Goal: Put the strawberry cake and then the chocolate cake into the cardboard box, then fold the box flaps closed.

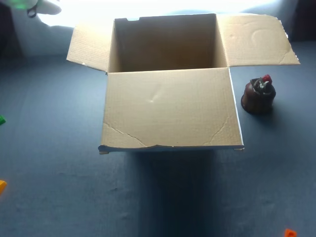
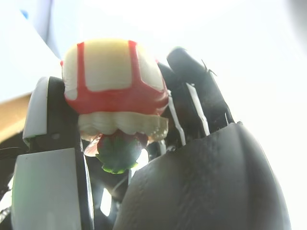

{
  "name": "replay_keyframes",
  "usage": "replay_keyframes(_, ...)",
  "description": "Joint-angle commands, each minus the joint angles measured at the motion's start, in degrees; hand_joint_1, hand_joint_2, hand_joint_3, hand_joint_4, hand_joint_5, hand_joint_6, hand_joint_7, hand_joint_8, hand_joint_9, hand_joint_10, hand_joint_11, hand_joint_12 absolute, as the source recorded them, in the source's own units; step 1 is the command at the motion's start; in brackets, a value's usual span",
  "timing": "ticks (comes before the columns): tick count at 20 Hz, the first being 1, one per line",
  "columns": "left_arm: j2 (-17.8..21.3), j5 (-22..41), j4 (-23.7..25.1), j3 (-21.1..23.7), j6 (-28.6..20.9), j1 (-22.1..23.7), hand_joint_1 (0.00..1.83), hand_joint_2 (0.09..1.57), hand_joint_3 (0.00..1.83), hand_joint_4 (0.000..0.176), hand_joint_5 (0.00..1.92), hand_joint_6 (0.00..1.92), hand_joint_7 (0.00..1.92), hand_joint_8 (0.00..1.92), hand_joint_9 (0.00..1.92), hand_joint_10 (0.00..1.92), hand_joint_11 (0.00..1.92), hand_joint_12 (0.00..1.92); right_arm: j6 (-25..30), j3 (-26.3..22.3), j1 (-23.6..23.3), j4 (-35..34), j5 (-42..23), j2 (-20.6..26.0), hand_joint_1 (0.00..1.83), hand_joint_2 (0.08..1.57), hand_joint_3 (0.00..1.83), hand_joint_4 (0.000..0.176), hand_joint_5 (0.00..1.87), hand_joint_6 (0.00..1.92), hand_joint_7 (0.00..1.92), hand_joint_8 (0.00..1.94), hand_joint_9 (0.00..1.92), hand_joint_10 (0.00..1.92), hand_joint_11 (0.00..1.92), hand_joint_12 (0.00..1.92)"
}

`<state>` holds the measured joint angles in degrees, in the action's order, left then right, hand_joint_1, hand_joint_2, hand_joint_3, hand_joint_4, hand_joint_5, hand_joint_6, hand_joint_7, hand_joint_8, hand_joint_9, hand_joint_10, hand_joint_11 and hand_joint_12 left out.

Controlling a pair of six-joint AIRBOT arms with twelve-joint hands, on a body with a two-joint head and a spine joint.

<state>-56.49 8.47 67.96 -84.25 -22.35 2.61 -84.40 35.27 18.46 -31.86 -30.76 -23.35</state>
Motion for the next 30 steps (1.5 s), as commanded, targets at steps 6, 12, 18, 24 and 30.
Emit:
replay_keyframes(6,0.73,8.61,-4.93,2.59,0.14,1.11,1.14,1.27,0.0,0.0,0.67,1.36,0.72,1.57,0.53,1.7,0.32,1.92,-0.29,0.2,-0.5,0.89,-6.71,0.6,0.14,1.19,0.0,0.0,0.22,0.01,0.21,0.0,0.17,0.01,0.0,0.5)
replay_keyframes(12,-0.5,14.7,-8.14,4.15,0.14,-0.38,1.16,1.26,0.0,0.0,0.71,1.3,0.74,1.56,0.53,1.74,0.32,1.92,-0.48,0.18,-0.49,0.9,-6.62,0.56,0.13,1.19,0.0,0.0,0.2,0.01,0.2,0.0,0.15,0.01,0.0,0.46)
replay_keyframes(18,-3.22,19.19,-7.12,3.79,1.09,-2.77,1.13,1.27,0.0,0.0,0.67,1.4,0.71,1.55,0.51,1.72,0.31,1.92,-0.53,0.17,-0.5,0.91,-6.54,0.54,0.12,1.19,0.0,0.0,0.2,0.01,0.21,0.01,0.14,0.01,0.0,0.42)
replay_keyframes(24,-6.88,20.76,-3.91,1.04,3.06,-3.31,1.14,1.27,0.0,0.0,0.68,1.37,0.71,1.57,0.52,1.75,0.34,1.92,-0.56,0.17,-0.5,0.91,-6.54,0.52,0.11,1.2,0.0,0.0,0.19,0.0,0.2,0.0,0.14,0.0,0.0,0.42)
replay_keyframes(30,-10.42,23.38,-2.72,-1.04,5.44,-4.41,1.16,1.25,0.0,0.0,0.71,1.28,0.74,1.55,0.55,1.71,0.35,1.92,-0.56,0.17,-0.5,0.91,-6.54,0.46,0.1,1.2,0.0,0.0,0.2,0.01,0.23,0.01,0.13,0.01,0.0,0.4)
